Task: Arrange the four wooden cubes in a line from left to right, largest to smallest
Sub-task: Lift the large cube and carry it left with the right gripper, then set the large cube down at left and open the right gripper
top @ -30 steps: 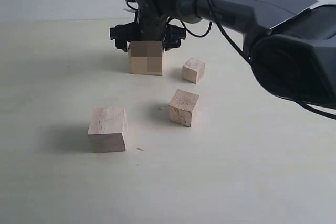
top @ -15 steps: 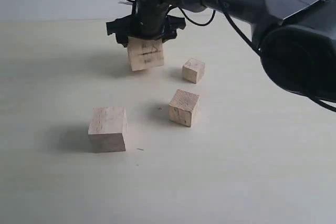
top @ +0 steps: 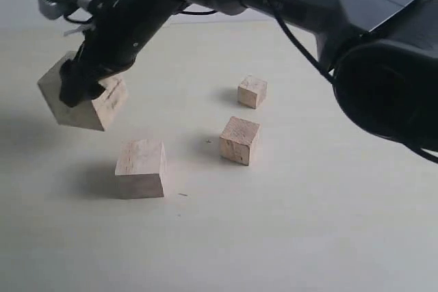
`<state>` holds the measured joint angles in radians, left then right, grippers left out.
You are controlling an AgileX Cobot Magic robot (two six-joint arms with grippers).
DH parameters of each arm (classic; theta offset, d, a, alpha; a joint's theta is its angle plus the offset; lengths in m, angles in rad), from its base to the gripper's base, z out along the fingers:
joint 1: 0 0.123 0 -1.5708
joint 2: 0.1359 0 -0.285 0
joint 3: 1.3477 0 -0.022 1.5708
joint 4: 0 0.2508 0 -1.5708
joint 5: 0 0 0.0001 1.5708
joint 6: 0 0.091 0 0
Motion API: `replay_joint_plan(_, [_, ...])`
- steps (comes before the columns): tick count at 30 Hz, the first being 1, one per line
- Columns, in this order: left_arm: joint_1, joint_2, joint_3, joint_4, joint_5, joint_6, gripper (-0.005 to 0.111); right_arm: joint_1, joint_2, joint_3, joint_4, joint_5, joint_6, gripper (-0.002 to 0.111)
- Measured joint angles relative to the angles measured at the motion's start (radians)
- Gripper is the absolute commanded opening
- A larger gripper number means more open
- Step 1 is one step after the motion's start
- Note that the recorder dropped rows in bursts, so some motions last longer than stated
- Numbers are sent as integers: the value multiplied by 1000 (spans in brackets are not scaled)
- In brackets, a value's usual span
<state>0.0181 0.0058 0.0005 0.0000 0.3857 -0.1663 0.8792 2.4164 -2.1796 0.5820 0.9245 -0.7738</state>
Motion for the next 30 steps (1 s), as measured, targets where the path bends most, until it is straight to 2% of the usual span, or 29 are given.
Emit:
replay_joint_plan(4, [0,0,0,0,0,0,0,22,31,0,13,8,-186,0])
replay_joint_plan(14, [0,0,0,0,0,0,0,18,53,0,36,98,-451,0])
replay_joint_plan(30, [0,0,0,0,0,0,0,18,115,0,49,86,-439,0])
